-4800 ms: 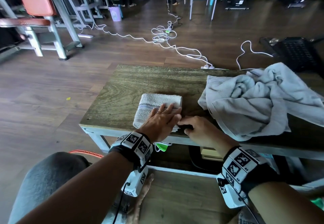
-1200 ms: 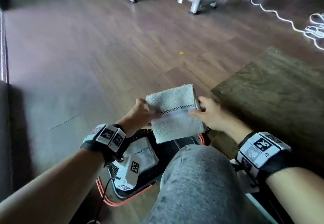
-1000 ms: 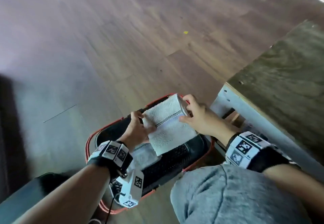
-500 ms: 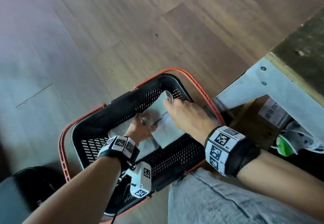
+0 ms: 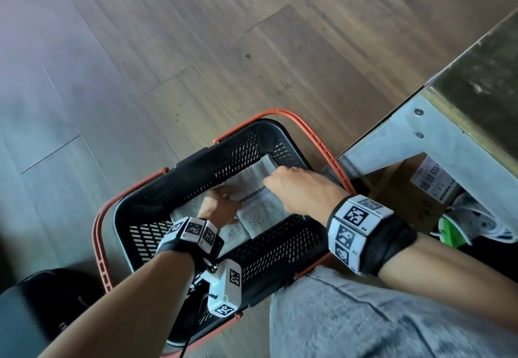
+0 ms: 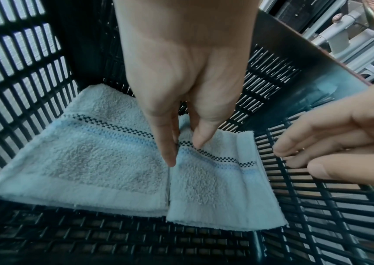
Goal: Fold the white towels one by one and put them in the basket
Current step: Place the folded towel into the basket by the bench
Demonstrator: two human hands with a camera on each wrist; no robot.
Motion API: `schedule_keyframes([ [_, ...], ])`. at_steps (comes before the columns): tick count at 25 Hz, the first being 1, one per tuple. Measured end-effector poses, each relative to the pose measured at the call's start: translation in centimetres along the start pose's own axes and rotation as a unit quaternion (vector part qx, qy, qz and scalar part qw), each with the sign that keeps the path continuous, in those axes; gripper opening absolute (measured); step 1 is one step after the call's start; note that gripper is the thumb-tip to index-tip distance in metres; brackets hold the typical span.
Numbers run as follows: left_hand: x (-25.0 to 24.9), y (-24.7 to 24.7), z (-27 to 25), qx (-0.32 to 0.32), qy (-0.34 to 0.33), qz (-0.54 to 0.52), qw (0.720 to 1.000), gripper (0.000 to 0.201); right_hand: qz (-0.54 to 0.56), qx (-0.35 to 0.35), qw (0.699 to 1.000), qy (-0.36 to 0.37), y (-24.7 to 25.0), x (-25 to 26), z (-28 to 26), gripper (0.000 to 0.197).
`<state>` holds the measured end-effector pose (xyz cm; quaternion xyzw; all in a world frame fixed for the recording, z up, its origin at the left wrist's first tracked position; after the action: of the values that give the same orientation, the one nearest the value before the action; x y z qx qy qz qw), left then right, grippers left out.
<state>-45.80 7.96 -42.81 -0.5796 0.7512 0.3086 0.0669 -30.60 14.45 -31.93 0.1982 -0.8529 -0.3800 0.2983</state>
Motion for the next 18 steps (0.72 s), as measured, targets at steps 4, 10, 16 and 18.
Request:
schedule_keyframes([
  [4,-2.4,0.6,-2.2,0.004,-0.027,0.064,0.998,0.023,0.023,-0.098,0.994,0.031,3.3,-0.8,-2.2,0.015],
  [10,-11.7,1.5,-8.6,0.067,-0.174,0.173,0.967,0.028,0.190,-0.170,0.967,-0.011,9.5,-1.9,-9.5,0.014],
  [16,-21.1,2.2,-19.7,0.046,-0.365,0.294,0.882,0.019,0.236,-0.277,0.928,-0.083,13.2,-1.8,-20.0,0.012],
  [18,-24.0,1.4,-23.7,0.046,-0.397,0.324,0.857,0.017,0.240,-0.316,0.911,-0.108,14.5,-2.0,-24.8,0.011],
])
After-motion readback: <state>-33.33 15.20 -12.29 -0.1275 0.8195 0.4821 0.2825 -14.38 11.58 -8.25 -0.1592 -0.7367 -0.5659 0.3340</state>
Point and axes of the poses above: each hand's wrist, its own z-axis towards the middle knuckle, its own y-axis out of the back of the hand, x = y × z, the point moved 6 cm from there along z, towards the middle knuckle, and after that the axes turned 8 degrees about z, right-handed, at the moved point
